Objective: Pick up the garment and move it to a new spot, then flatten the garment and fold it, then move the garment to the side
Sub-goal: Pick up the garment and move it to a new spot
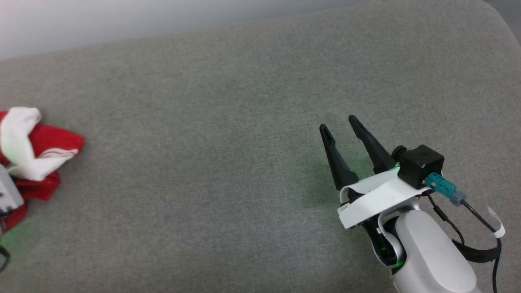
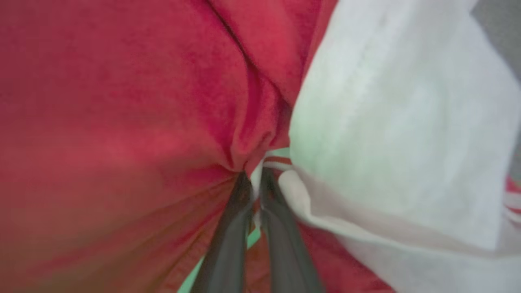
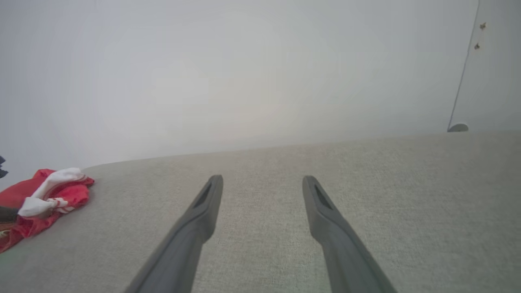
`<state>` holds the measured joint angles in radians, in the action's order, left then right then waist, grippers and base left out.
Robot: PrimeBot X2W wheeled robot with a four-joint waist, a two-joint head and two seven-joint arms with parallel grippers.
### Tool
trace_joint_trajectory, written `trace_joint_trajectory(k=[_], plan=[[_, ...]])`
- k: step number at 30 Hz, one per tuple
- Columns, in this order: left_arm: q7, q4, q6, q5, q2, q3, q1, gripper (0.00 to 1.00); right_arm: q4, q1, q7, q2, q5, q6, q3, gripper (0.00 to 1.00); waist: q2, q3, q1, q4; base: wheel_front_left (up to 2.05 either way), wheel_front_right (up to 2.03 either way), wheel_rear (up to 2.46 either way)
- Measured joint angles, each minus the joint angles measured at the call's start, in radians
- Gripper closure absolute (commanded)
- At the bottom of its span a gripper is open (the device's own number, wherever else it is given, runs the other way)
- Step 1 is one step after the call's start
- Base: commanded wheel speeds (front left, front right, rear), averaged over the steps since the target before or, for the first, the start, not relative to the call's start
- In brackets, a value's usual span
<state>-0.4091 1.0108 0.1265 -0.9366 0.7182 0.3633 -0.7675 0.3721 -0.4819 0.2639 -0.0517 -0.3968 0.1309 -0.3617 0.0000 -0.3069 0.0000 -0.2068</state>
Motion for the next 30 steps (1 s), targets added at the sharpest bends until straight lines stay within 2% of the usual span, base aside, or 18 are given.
trace_joint_trajectory(k=[7,14,21,26,30], plan=[[0.157,-0.106,0.002,-0.029,-0.019,0.057,0.027,1.0,0.01,0.036,0.0,0.0,-0.026,0.0,0.005,0.0,0.0,0.061,0.0001,0.035,0.0,0.0,0.0],[0.278,-0.3,0.002,-0.087,-0.022,0.12,0.016,1.0,0.005,0.069,0.0,0.0,-0.044,0.0,0.033,0.0,0.0,0.122,0.0001,0.065,0.0,0.0,0.0],[0.288,-0.5,0.002,-0.093,-0.04,0.228,0.012,1.0,-0.012,0.092,0.0,0.0,-0.063,0.0,0.056,0.0,0.0,0.15,0.0,0.054,0.0,0.0,0.0],[0.261,-0.609,0.002,-0.064,-0.097,0.306,-0.025,1.0,-0.022,0.113,0.0,0.0,-0.085,0.0,0.064,0.0,0.0,0.154,0.0,0.015,0.0,0.0,0.0],[0.242,-0.674,0.002,-0.047,-0.17,0.357,-0.088,1.0,-0.03,0.126,0.0,0.0,-0.103,0.0,0.071,0.0,0.0,0.154,0.0,-0.025,0.0,0.0,0.0]])
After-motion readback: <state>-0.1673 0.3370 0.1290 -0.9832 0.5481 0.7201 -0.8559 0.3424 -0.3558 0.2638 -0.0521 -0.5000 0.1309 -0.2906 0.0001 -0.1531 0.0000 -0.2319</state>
